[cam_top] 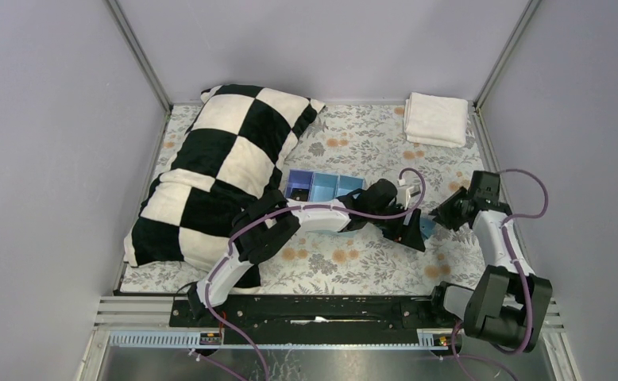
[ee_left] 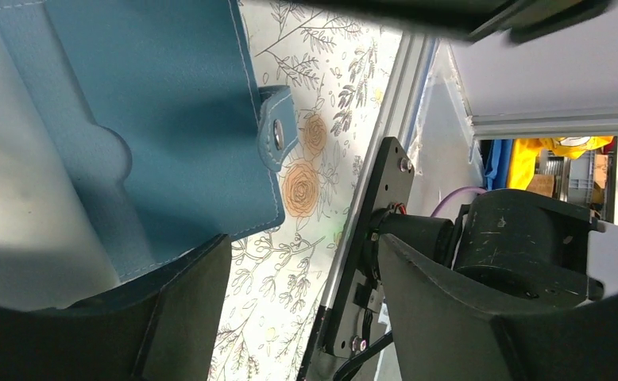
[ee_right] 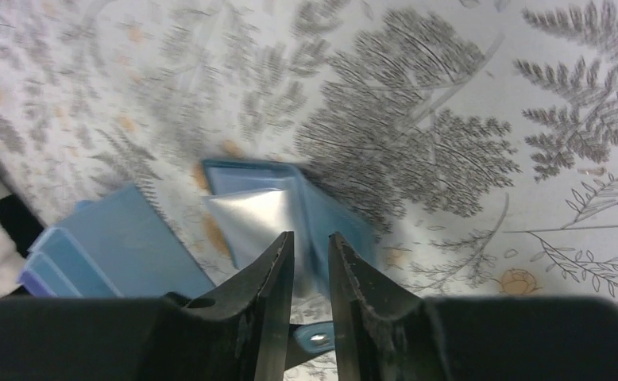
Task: Take the credit cards out of the card holder
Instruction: Open the card holder at the center of the board.
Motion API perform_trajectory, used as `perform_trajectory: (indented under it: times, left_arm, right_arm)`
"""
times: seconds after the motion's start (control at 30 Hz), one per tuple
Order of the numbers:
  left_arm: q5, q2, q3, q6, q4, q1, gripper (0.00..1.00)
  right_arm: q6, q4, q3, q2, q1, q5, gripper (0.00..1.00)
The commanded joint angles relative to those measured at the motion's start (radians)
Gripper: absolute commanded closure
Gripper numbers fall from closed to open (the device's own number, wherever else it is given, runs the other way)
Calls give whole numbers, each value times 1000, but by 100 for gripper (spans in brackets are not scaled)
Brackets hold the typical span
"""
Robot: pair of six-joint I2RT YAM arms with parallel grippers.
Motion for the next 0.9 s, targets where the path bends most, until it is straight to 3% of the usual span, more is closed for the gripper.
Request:
perform_trajectory:
  times: [0.0, 0.1, 0.33, 0.6, 0.73, 0.87]
  left_arm:
    - [-29, -48, 45, 89, -25, -1, 27]
    - [-49, -94, 47, 124, -62, 8, 26]
    - [-153, -211, -55, 52, -42, 91, 20]
    - [-243, -96, 174, 156, -360, 98, 16]
    - [-179, 3, 350, 277, -549, 98, 10]
    - [-165, 53, 374, 296, -571, 99, 11]
  right_arm:
    - [-2, 83, -106, 37, -27, -87, 71]
    - [10, 116, -155, 53, -27, -85, 73]
    - [15, 168, -202, 77, -27, -59, 73]
    - [-13, 210, -205, 136, -26, -55, 73]
    - [-21, 243, -210, 152, -27, -71, 72]
    - [-37, 258, -204, 181, -27, -78, 72]
